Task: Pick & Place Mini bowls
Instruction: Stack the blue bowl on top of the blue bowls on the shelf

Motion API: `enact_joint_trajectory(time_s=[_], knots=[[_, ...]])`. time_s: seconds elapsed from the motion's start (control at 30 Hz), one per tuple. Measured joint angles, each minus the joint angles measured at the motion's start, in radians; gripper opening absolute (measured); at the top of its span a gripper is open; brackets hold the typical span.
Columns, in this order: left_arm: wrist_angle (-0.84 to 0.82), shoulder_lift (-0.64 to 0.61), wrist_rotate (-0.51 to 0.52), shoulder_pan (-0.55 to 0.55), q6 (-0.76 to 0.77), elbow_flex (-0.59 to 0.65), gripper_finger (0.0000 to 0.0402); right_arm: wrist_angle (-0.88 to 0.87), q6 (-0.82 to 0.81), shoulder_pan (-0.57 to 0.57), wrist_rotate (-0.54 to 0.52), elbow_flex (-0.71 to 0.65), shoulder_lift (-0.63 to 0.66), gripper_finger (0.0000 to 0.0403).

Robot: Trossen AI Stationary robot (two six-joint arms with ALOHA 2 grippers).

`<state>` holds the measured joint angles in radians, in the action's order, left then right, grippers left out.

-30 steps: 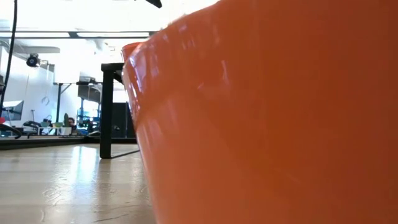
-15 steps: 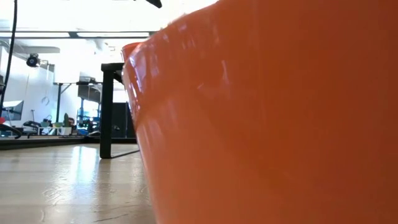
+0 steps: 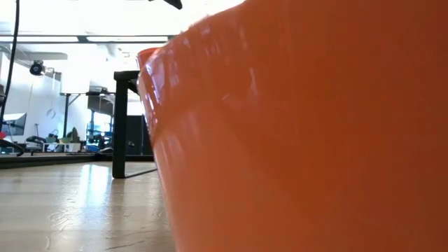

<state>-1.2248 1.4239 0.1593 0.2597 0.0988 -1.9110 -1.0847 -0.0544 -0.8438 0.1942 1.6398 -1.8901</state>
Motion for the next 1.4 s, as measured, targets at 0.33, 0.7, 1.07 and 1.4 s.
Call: enact_joint_trajectory(time_s=[0.33,0.7,1.07,1.4], knots=[[-0.001,0.0,0.0,0.0,0.011,0.0,0.0,0.001,-0.002,0.0,0.0,0.04,-0.144,0.0144],[-0.002,0.0,0.0,0.0,0.015,0.0,0.0,0.001,0.005,0.003,0.05,0.042,-0.238,0.0136],[-0.003,0.0,0.0,0.0,0.014,0.0,0.0,0.026,0.042,0.006,0.042,0.042,-0.272,0.0114],[-0.003,0.0,0.0,0.0,0.01,0.0,0.0,0.018,0.098,0.017,-0.03,0.042,-0.262,0.0019]])
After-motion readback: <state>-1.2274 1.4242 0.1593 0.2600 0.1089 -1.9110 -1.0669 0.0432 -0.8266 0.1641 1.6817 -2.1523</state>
